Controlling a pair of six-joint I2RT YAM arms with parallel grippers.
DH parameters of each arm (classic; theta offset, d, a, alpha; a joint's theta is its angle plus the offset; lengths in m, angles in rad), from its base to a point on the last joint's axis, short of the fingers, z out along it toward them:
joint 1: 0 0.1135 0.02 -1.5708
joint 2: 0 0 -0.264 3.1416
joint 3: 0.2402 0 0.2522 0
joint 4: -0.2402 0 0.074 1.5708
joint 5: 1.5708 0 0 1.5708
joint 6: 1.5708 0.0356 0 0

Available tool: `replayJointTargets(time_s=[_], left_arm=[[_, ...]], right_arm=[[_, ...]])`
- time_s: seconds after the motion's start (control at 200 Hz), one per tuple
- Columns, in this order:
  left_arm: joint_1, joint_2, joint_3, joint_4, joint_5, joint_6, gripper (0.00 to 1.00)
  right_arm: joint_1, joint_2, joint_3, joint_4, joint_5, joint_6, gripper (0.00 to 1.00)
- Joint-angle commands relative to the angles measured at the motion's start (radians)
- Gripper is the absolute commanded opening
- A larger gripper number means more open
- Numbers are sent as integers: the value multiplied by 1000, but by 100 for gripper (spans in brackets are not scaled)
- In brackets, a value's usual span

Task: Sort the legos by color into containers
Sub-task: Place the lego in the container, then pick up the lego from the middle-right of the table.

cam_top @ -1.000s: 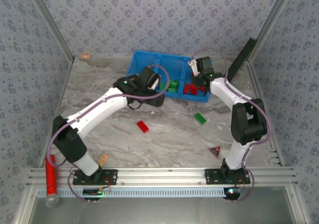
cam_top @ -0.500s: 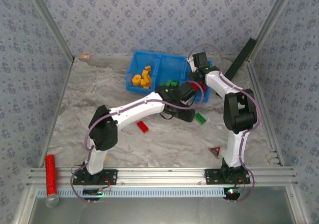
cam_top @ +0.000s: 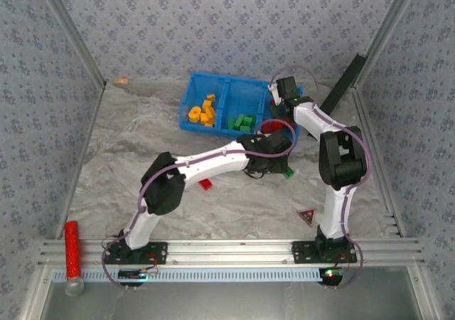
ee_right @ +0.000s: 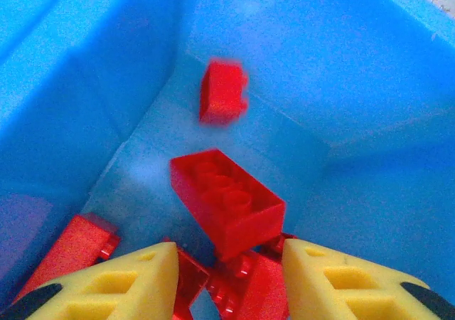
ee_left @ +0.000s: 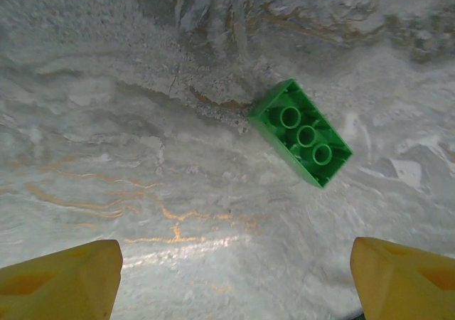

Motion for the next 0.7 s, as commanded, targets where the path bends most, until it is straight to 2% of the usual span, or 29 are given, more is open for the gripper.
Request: replayJointTargets(time_s=[0.0,0.45,0.59,0.695], left_arm=[[-22,61,71,2,-66,-122,84],[-54,190,220,20,-134,-314,84],[-54,250,309,-49,-148,-354,84],[-52,334,444,-142,-122,-357,83]], right_arm=[[-12,-24,-6,18,-23,23,46],[-14,-220,-39,15,-138,85,50],[-16,-278,-61,15,-148,91,51],[-24,-307,-61,18,-164,85,53]])
